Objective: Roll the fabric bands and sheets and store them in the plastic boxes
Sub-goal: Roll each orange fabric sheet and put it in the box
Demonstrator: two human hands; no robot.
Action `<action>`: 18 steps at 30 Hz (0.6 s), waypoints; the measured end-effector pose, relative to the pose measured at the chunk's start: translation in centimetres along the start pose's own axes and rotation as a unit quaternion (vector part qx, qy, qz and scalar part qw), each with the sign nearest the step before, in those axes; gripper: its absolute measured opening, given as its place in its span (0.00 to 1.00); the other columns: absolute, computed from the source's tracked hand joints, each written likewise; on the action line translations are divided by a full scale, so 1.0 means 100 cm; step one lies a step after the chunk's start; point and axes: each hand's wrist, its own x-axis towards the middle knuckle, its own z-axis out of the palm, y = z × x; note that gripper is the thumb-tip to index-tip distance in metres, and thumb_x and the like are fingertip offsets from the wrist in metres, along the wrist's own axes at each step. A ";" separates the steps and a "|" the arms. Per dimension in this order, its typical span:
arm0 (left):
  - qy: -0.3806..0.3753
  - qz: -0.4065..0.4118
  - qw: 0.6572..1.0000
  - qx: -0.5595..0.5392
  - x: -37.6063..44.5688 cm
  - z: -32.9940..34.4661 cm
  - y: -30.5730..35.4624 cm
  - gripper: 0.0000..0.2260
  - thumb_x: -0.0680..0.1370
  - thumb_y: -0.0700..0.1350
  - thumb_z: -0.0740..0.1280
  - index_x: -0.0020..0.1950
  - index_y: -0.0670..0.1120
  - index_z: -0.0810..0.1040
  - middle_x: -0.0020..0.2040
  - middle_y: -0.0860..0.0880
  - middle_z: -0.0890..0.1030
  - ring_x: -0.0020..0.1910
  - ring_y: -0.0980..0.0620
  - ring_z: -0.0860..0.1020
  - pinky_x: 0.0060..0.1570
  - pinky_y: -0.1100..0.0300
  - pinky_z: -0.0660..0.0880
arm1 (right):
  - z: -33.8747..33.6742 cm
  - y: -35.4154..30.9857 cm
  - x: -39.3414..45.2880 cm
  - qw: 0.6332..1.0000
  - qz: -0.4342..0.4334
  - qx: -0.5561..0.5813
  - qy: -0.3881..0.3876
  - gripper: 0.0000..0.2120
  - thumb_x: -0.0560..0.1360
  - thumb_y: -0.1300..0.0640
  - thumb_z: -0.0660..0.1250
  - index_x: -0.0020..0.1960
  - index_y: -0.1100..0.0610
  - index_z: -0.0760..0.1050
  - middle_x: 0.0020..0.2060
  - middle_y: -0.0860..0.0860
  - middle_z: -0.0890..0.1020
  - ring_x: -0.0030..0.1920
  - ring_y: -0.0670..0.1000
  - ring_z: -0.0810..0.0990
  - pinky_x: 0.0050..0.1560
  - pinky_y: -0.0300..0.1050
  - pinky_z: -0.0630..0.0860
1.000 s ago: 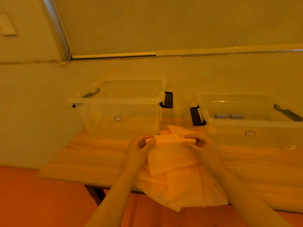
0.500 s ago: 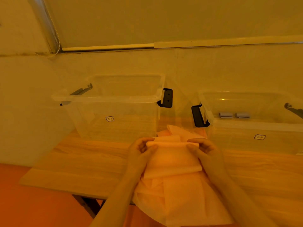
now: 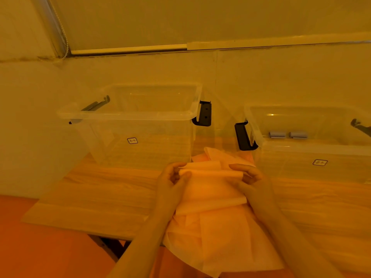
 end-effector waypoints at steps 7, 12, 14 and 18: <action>-0.011 -0.012 1.000 -0.007 -0.001 -0.001 0.003 0.12 0.73 0.37 0.72 0.49 0.54 0.79 0.52 0.50 0.81 0.50 0.54 0.80 0.44 0.65 0.78 | 0.000 0.000 -0.001 0.999 -0.028 -0.019 0.017 0.10 0.72 0.60 0.72 0.53 0.55 0.80 0.49 0.48 0.83 0.50 0.48 0.82 0.46 0.42 0.81; 0.001 -0.002 1.000 -0.004 -0.001 0.000 0.002 0.12 0.73 0.38 0.72 0.47 0.56 0.79 0.50 0.51 0.81 0.49 0.54 0.80 0.45 0.62 0.77 | 0.002 -0.002 -0.002 0.999 -0.016 -0.024 0.025 0.13 0.71 0.59 0.72 0.56 0.52 0.79 0.54 0.47 0.80 0.53 0.48 0.79 0.51 0.47 0.80; 0.004 -0.004 1.000 -0.013 -0.002 0.000 0.002 0.11 0.73 0.38 0.72 0.46 0.55 0.79 0.48 0.51 0.82 0.48 0.53 0.80 0.45 0.62 0.76 | 0.001 -0.002 -0.002 1.000 -0.016 -0.018 0.017 0.15 0.71 0.61 0.72 0.56 0.53 0.79 0.55 0.47 0.80 0.54 0.48 0.79 0.52 0.47 0.80; -0.004 -0.021 0.999 -0.038 -0.002 -0.001 0.004 0.13 0.73 0.36 0.72 0.48 0.54 0.79 0.48 0.53 0.82 0.45 0.57 0.81 0.42 0.65 0.77 | 0.000 0.000 0.000 0.999 -0.020 -0.024 0.025 0.12 0.72 0.59 0.72 0.54 0.51 0.79 0.56 0.48 0.79 0.55 0.48 0.79 0.52 0.47 0.80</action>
